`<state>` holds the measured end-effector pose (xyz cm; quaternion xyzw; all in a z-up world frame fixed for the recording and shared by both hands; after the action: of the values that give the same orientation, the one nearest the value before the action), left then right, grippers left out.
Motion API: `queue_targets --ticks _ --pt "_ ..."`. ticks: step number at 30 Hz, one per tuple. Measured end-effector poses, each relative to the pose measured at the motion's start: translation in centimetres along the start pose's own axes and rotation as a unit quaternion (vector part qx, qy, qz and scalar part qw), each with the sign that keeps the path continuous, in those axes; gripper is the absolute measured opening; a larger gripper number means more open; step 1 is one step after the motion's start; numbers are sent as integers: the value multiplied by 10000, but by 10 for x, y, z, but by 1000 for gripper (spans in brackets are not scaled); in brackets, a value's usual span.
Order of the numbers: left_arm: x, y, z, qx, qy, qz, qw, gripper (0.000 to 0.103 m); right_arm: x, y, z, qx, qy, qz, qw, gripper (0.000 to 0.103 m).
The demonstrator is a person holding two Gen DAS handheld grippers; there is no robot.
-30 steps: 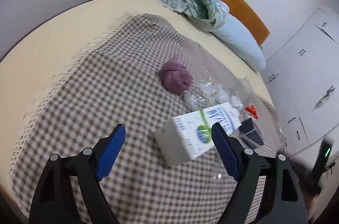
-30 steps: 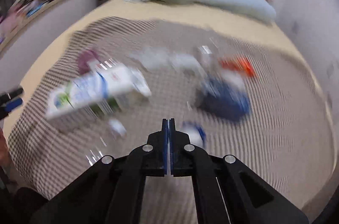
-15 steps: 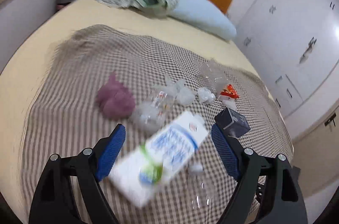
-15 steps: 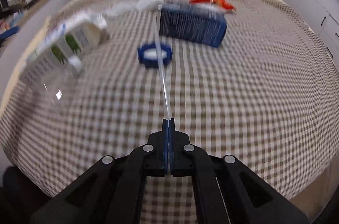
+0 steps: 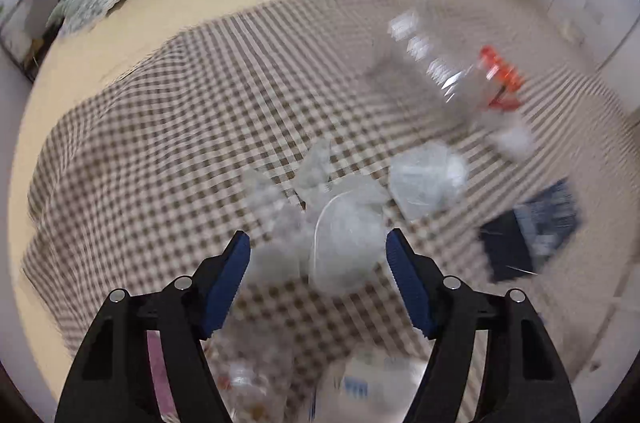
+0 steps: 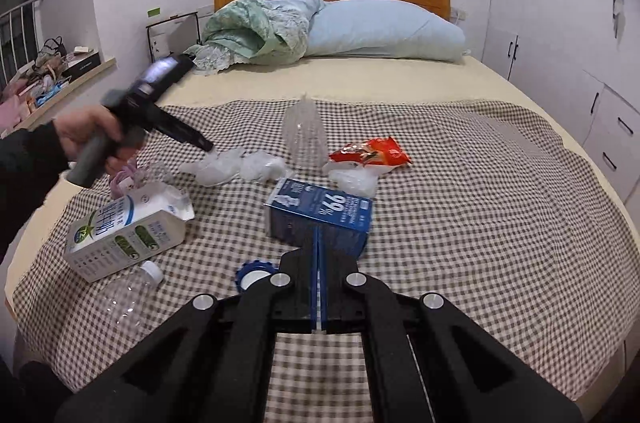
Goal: Collect trash
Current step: 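Grasp the clear plastic cup with the left tool while the right tool grasps a thin clear strip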
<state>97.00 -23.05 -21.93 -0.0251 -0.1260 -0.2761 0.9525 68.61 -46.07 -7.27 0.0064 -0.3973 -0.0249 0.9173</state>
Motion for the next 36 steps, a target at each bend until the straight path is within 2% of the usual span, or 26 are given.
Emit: queue_targets --ticks 2,3,4,5,6,8,9,10,13,16,20,23,27,33,36 --pt "5 -2 -28 118 410 194 9989 68 -3 -6 1 33 14 -77 10000 0" --pt "5 2 -44 122 645 517 9965 68 -7 -10 -1 42 25 -140 9999 0" --pt "5 4 -50 106 706 726 9948 68 -12 -11 -5 63 58 -208 9997 0" --pt "5 6 -54 14 706 934 9931 57 -15 -14 -6 78 94 -268 9996 0" --pt "4 6 -55 -258 649 1137 9911 32 -19 -17 -7 94 123 -353 9993 0" --pt "2 5 -51 -388 646 1216 9897 11 -25 -20 -6 149 179 -424 9988 0" --pt "0 7 -44 -244 585 1231 9904 6 -26 -20 -4 138 179 -429 9988 0" --pt "-1 9 -34 -121 498 1221 9912 5 -25 -20 0 176 168 -429 9988 0" --pt "-5 9 7 -263 183 1321 9907 3 -19 -22 17 127 57 -419 9990 0" --pt "-12 6 65 -259 -214 1201 9922 2 -10 -24 41 119 -87 -423 9990 0" --pt "-30 -30 150 -222 -959 625 9932 2 -9 -26 74 89 -169 -387 9991 0" --pt "-48 -73 203 -451 -1335 174 9899 2 -14 -31 106 -4 -290 -409 9987 0" --pt "-87 -126 253 -1045 -1533 -193 9824 2 -25 -44 152 -174 -430 -480 9978 0" --pt "-152 -211 281 -1653 -1614 -713 9703 1 -57 -67 219 -517 -558 -522 9957 0" --pt "-192 -251 282 -2146 -1533 -734 9618 1 -86 -85 245 -633 -499 -644 9947 0"
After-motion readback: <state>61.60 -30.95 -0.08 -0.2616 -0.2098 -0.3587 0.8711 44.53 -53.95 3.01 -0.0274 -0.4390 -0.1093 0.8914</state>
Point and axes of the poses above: each gripper's, at about its wrist camera, not at the fingertips, and z roughly against the way its jaws point, y to its left, x to its top, the point moved 7 cm from there along -z, roughly the way its jaws point, and after that the axes turned 3 degrees about y, right-handed, at the moved point
